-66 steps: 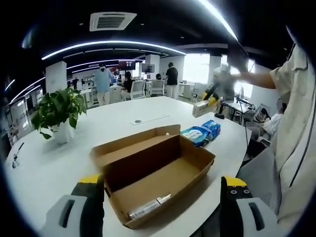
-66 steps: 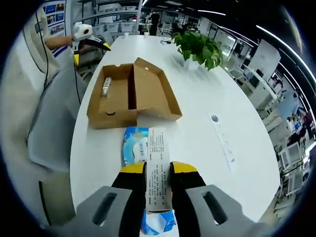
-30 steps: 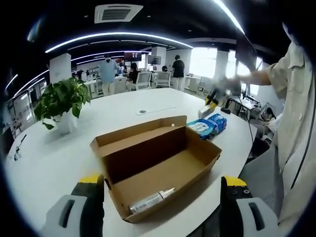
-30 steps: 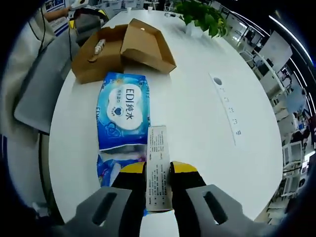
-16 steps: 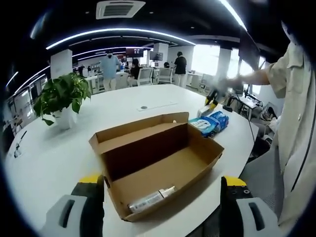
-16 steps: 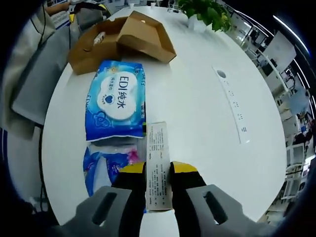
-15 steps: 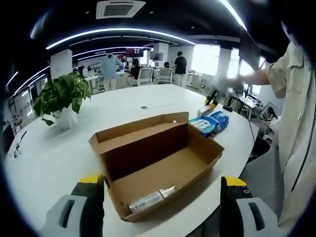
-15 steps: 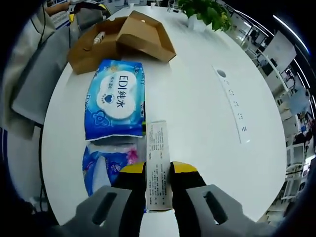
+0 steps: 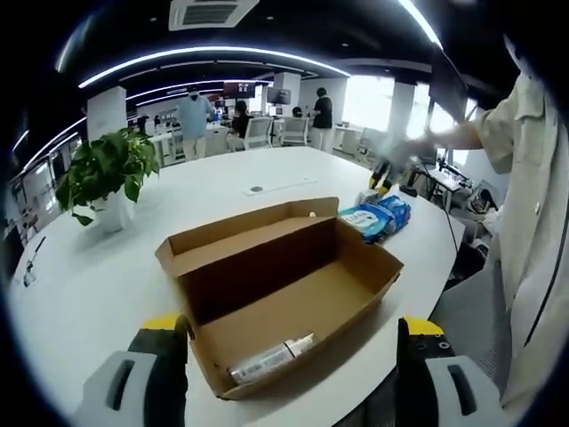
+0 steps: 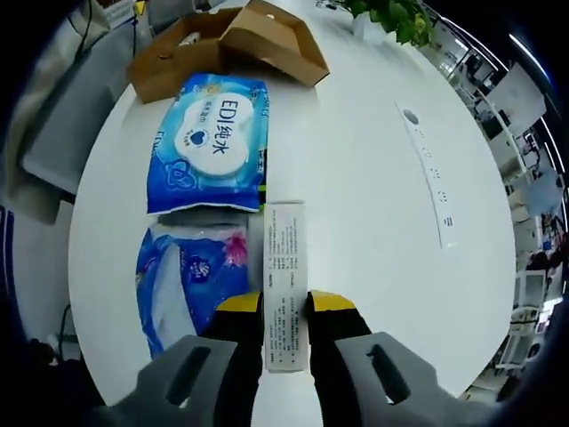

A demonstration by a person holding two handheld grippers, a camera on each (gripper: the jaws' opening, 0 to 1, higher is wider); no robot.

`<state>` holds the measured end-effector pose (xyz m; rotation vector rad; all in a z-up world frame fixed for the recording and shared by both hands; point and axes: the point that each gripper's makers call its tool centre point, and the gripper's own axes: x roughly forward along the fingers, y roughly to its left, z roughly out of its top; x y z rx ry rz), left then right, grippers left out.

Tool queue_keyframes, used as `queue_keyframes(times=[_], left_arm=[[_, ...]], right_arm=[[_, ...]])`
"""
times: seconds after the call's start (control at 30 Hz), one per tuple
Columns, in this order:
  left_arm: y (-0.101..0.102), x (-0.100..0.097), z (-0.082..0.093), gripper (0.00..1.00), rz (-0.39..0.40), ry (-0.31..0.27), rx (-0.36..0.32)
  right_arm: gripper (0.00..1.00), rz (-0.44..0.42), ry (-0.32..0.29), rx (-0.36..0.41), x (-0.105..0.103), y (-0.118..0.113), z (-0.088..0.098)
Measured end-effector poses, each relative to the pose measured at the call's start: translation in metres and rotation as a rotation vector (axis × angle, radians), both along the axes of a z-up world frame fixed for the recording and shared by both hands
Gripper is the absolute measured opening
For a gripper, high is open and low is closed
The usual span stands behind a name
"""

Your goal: Operate the shoe box by opening the lid, removing the specified soft item, and placing it in the target area until the item is outside and the box remains undamaged.

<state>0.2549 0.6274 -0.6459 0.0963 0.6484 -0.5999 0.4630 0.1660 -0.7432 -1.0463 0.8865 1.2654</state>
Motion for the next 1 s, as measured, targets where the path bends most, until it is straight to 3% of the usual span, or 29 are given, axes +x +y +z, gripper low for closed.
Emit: queue_keyframes(times=[1.0], left_arm=[[-0.0016,-0.0057,0.0023,1.00,0.009,0.002,-0.008]], right_arm=[[0.21,-0.010,-0.051,-0.020,0.0065,-0.0036,0.0064]])
